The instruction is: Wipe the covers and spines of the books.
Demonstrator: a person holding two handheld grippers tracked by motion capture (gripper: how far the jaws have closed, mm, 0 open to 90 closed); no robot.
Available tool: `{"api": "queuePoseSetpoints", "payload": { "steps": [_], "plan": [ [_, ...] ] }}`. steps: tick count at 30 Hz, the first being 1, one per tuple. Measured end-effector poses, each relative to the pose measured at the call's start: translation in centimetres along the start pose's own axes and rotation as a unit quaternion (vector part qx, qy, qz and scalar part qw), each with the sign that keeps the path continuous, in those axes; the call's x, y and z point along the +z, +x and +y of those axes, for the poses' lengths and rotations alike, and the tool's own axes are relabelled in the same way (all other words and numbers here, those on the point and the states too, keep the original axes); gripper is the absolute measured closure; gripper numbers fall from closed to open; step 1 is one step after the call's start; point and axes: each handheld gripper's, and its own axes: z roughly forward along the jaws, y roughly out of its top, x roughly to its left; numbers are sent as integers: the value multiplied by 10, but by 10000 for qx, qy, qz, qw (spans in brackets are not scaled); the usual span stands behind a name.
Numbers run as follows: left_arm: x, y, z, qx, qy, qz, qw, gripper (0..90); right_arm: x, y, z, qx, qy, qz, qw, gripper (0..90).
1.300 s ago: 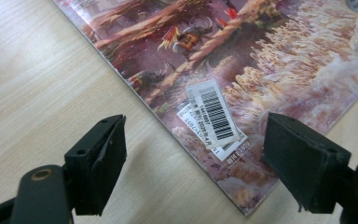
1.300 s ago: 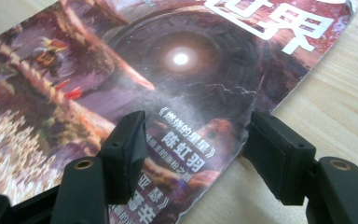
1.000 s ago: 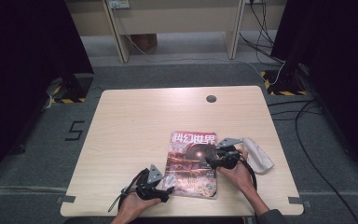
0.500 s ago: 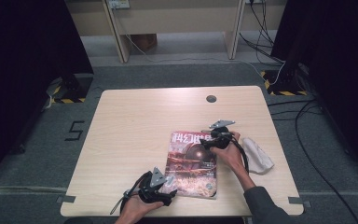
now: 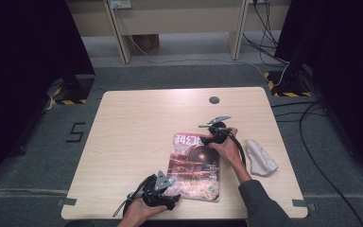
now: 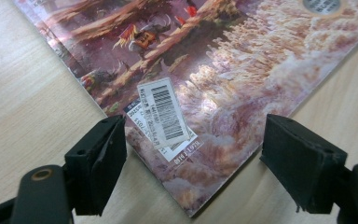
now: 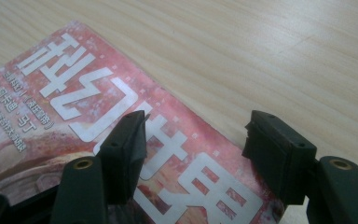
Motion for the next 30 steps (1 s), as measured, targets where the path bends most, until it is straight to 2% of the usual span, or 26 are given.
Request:
{"api": "queuePoseSetpoints", "payload": {
  "steps": [4,9,10,14,16,21,25,30],
  "plan": [
    [-4,9,-1,-124,75,112,9998,198,-10,-2,-8,-43,100,-23,9999,378],
    [-6,21,-2,-293,150,268,9991,195,-24,-4,-24,-26,82,-87,9999,377],
    [-7,27,-3,-302,184,362,9987,197,-33,-5,-32,-112,86,-121,9998,376],
    [-7,40,-2,-379,197,543,9976,206,-48,-6,-48,-82,151,-90,9998,375],
    [-6,48,1,-407,248,591,9971,200,-56,-4,-54,-148,209,-121,9996,370],
    [-2,65,5,-531,215,863,9946,215,-72,0,-72,-138,239,-81,9996,367],
    [0,71,6,-563,185,1076,9924,222,-82,6,-83,-180,236,-53,9995,362],
    [1,74,7,-674,115,1137,9912,239,-91,13,-96,-148,214,3,9997,366]
  ]
}}
